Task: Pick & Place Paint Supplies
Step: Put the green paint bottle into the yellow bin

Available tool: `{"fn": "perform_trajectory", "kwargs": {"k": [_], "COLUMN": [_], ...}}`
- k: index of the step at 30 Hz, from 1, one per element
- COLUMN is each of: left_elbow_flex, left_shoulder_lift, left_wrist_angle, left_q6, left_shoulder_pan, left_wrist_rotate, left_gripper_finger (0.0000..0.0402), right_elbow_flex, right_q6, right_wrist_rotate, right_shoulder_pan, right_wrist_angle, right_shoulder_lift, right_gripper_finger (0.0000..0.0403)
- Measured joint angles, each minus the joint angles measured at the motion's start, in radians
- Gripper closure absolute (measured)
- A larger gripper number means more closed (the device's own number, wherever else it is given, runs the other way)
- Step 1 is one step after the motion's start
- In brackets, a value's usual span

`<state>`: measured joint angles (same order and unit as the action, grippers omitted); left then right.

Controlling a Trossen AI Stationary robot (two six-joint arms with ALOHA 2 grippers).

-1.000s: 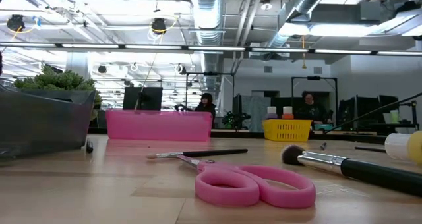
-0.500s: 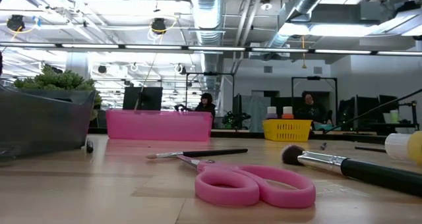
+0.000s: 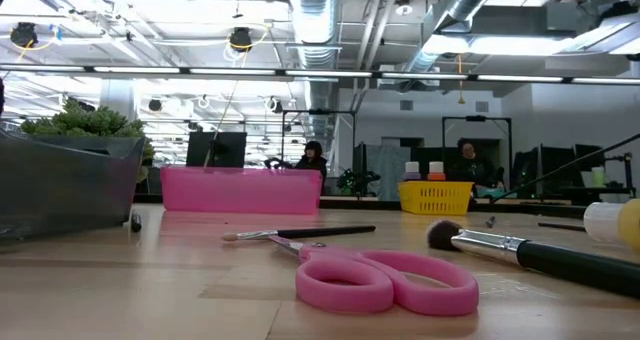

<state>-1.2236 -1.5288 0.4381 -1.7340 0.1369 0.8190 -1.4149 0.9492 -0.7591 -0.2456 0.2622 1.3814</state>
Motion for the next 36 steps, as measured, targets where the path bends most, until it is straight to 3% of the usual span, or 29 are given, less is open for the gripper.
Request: {"fn": "perform_trajectory", "kwargs": {"k": [8, 19, 27, 36], "left_elbow_flex": [0.000, 0.000, 0.000, 0.000], "left_shoulder_lift": [0.000, 0.000, -0.002, -0.001], "left_wrist_angle": [-0.002, -0.002, -0.004, -0.013], "left_q6": [-0.001, -0.010, 0.012, 0.176], "left_shoulder_pan": [-0.015, -0.015, -0.015, -0.015], "left_wrist_rotate": [-0.013, -0.013, -0.017, 0.011], "left_gripper_finger": [0.0266, 0.0266, 0.0261, 0.0197], "right_elbow_flex": [0.002, 0.001, 0.000, 0.001], "right_q6": [0.055, 0.061, 0.057, -0.010], "right_wrist_rotate": [0.002, -0.003, -0.035, -0.151], "right_shoulder_pan": [0.007, -0.004, -0.021, -0.021], "right_wrist_angle": [-0.035, -0.029, -0.008, -0.016], "right_shoulder_lift": [0.019, 0.026, 0.025, 0.007], "right_gripper_finger": [0.0137, 0.0293, 0.0293, 0.0293]}}
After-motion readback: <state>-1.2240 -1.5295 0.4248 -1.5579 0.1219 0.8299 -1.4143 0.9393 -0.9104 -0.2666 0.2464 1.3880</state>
